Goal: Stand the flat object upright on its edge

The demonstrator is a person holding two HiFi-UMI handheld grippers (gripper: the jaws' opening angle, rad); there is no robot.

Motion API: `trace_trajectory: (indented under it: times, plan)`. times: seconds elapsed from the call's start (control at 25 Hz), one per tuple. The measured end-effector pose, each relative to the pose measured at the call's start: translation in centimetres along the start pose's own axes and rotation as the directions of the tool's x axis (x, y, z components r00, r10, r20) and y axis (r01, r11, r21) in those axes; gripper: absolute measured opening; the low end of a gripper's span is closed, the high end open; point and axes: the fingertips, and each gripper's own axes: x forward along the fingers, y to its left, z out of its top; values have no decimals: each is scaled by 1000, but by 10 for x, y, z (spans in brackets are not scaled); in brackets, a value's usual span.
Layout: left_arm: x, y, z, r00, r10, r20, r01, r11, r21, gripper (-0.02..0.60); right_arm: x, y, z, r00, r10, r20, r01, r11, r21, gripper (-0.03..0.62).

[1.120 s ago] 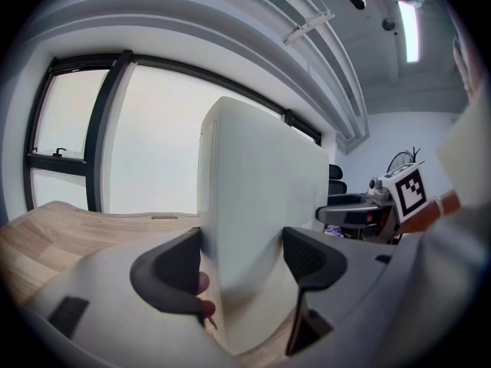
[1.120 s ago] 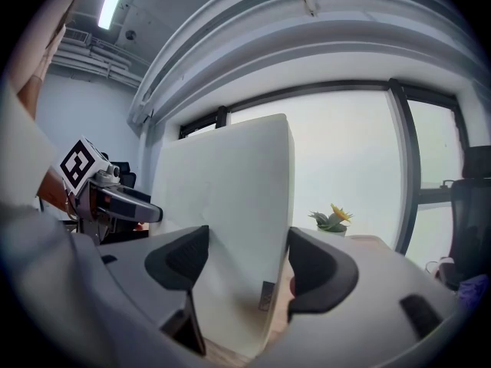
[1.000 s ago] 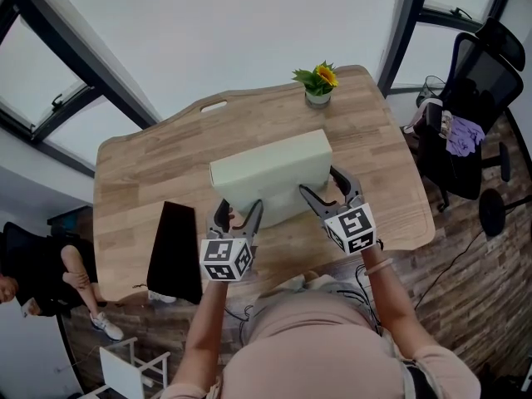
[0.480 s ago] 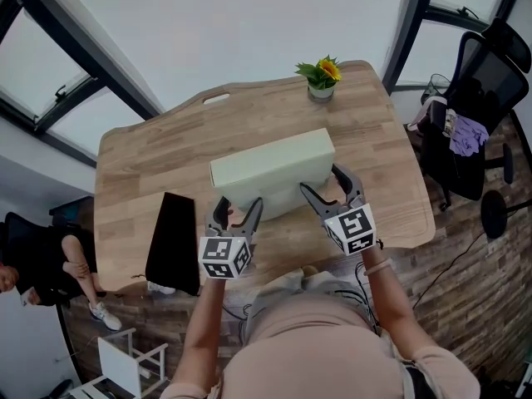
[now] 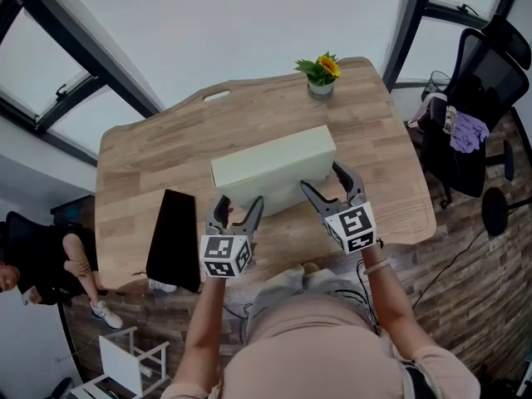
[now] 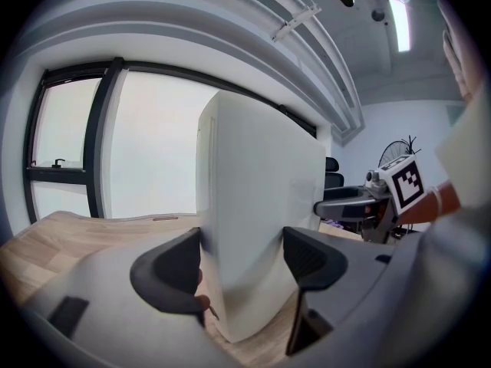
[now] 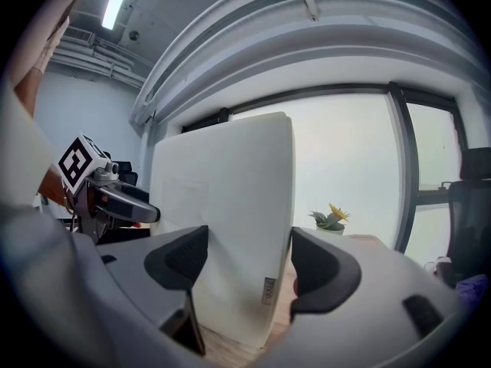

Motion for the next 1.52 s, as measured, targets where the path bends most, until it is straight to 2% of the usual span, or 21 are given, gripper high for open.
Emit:
trace_trajectory:
  times: [0.68,1.52]
  plan:
    - [-14,-1,7,999,28,21,-28,1000,2,308,-8,2,-4,1000,-12,2,12,998,54,328]
    - [-40,-11,8,992,118,38,-117,993,-20,307,-31,-4,5,999,-20,48,17,998,63,308]
